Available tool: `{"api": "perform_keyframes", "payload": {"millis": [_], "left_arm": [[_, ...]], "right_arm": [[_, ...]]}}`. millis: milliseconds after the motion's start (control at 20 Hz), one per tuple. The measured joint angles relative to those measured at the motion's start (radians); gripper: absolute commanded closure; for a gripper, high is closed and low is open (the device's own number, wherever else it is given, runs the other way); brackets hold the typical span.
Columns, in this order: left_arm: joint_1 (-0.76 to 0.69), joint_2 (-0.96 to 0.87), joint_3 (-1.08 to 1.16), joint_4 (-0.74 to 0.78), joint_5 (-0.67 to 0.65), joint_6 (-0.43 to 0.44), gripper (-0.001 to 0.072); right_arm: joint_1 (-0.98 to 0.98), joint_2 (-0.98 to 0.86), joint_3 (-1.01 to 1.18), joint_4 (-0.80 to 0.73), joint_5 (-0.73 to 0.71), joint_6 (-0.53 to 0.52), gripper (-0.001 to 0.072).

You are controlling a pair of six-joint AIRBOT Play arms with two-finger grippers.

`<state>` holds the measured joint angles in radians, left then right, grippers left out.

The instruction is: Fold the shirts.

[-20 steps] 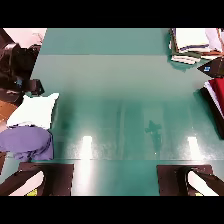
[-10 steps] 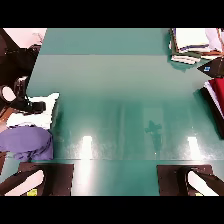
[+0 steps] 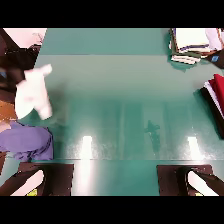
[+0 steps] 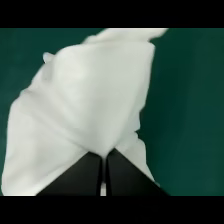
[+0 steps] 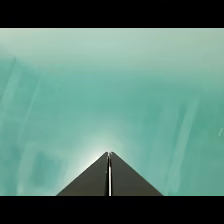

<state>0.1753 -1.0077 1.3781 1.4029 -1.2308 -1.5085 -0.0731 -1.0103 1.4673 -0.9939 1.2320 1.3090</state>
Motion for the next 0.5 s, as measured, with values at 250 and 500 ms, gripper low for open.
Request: {"api": "perform_keyframes", "payload": {"millis": [250, 500], "left_arm": [[-0.220, 0.022, 0.344, -0.179, -0.117, 0.068, 0.0683], [-0.485, -0.069, 0.430, -0.214, -0.148, 0.094, 0.0682]], "right_arm": [[0.000, 0.000, 0.142, 0.000, -0.059, 0.000, 0.0692], [0.000, 0.001, 0.213, 0.000, -0.071, 0.000, 0.0692]]}}
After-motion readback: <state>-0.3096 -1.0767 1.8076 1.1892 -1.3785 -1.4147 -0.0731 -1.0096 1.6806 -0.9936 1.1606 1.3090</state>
